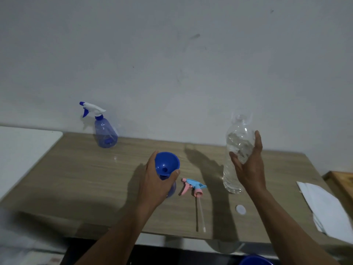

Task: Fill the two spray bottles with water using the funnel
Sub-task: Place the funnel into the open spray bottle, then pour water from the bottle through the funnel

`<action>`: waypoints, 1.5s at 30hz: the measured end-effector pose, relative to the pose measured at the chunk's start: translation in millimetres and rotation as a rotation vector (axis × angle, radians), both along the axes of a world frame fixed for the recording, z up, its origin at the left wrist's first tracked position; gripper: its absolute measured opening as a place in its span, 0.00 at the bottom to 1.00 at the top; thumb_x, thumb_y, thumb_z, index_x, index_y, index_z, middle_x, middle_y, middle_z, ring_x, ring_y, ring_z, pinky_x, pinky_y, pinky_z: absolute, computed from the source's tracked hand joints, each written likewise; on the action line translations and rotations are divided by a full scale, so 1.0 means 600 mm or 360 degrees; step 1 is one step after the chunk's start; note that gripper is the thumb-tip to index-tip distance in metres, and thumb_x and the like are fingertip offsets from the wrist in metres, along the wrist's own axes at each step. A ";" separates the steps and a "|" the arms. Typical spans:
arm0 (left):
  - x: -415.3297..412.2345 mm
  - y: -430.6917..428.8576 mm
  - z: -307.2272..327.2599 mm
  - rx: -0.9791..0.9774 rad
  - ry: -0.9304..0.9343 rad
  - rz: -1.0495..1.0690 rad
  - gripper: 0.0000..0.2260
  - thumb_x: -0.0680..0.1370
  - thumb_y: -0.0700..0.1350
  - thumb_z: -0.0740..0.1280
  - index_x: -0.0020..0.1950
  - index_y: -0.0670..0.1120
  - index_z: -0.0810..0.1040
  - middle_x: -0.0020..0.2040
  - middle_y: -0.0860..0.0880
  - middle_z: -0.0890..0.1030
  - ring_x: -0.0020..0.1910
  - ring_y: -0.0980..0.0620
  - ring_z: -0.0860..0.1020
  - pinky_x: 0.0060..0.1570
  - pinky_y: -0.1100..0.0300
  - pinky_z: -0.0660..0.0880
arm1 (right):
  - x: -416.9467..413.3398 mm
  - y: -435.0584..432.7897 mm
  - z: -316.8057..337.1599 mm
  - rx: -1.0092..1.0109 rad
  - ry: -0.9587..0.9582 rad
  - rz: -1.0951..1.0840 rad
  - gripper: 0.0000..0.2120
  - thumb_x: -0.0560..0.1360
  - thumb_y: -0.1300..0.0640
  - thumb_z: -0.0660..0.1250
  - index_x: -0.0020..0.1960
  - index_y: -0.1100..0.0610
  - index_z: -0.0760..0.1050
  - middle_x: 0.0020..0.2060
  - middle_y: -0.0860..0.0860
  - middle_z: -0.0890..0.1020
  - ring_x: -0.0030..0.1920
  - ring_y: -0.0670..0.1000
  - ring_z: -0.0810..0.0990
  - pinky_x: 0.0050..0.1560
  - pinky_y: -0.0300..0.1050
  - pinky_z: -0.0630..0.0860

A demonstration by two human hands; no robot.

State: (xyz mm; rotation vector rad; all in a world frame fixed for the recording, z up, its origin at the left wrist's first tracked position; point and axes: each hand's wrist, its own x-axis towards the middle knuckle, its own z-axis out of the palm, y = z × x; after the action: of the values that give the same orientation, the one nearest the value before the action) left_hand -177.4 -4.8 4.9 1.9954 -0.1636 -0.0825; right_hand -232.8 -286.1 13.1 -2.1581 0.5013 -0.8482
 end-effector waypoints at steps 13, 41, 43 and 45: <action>0.015 0.009 -0.013 -0.0048 0.0062 -0.0047 0.35 0.67 0.61 0.77 0.71 0.60 0.66 0.59 0.58 0.79 0.56 0.56 0.79 0.55 0.53 0.78 | -0.035 0.000 0.170 -0.0646 0.0498 0.0660 0.51 0.74 0.54 0.75 0.73 0.24 0.38 0.68 0.58 0.77 0.59 0.57 0.81 0.55 0.46 0.72; 0.023 0.015 -0.018 -0.0143 -0.0034 -0.0086 0.28 0.67 0.61 0.77 0.63 0.64 0.69 0.56 0.60 0.79 0.54 0.57 0.79 0.55 0.50 0.80 | -0.005 0.057 0.219 -0.1201 0.1239 0.1248 0.48 0.77 0.45 0.70 0.72 0.24 0.32 0.75 0.47 0.69 0.61 0.46 0.77 0.61 0.47 0.78; 0.022 0.015 -0.017 -0.0154 -0.0040 -0.0089 0.27 0.69 0.58 0.77 0.63 0.63 0.69 0.56 0.60 0.79 0.55 0.57 0.79 0.55 0.53 0.80 | -0.001 0.061 0.221 -0.1223 0.1271 0.1260 0.48 0.77 0.46 0.70 0.72 0.24 0.32 0.74 0.48 0.70 0.62 0.47 0.77 0.62 0.47 0.77; 0.022 0.017 -0.016 -0.0160 -0.0046 -0.0092 0.27 0.69 0.57 0.78 0.63 0.63 0.69 0.56 0.60 0.79 0.54 0.59 0.78 0.53 0.57 0.79 | 0.002 0.064 0.223 -0.1236 0.1296 0.1273 0.48 0.77 0.47 0.70 0.72 0.23 0.32 0.72 0.48 0.72 0.61 0.47 0.78 0.61 0.48 0.78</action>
State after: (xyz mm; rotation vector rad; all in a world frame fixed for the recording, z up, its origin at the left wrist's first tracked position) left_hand -164.4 5.2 -4.9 1.8926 -0.2396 -0.0813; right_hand -231.6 -247.6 146.9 -3.0141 -0.4236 0.3972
